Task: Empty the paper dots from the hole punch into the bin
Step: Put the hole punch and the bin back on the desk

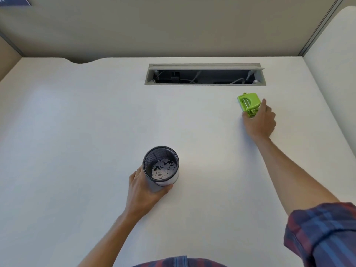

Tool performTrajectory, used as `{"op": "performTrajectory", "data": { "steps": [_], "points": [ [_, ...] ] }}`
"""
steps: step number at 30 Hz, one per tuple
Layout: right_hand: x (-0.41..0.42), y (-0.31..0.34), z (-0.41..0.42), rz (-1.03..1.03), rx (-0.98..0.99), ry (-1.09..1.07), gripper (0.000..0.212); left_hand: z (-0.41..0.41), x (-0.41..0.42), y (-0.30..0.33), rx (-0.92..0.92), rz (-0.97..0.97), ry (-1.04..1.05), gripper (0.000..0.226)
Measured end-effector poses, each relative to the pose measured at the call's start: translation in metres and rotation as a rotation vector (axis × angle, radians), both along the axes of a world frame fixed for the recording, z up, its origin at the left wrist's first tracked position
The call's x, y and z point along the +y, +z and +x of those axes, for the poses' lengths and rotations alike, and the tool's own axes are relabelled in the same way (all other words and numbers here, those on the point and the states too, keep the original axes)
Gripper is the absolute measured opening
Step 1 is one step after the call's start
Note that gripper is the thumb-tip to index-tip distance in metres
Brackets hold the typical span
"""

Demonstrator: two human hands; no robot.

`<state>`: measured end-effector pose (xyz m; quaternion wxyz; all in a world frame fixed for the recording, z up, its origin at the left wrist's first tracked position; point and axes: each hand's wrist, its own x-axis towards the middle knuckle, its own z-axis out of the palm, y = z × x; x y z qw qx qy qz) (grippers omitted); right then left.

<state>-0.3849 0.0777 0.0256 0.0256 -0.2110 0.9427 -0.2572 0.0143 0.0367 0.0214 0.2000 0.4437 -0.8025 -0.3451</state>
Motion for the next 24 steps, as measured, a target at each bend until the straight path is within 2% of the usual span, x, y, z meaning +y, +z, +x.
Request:
{"op": "performTrajectory", "data": {
  "steps": [4, 14, 20, 24],
  "points": [
    [0.013, -0.022, 0.019, -0.069, 0.095, 0.046, 0.078, -0.015, -0.030, 0.003, -0.024, -0.018, 0.030, 0.062],
    [0.017, -0.027, 0.024, -0.123, 0.111, 0.062, 0.078, -0.065, -0.119, 0.009, -0.041, 0.036, 0.098, 0.076],
    [0.014, -0.023, 0.015, -0.266, 0.029, -0.062, 0.072, -0.084, -0.152, 0.003, -0.016, 0.072, 0.131, 0.071],
    [0.010, -0.022, 0.009, -0.256, 0.020, -0.131, 0.071, -0.094, -0.172, 0.004, -0.022, 0.050, 0.149, 0.068]
  ]
}}
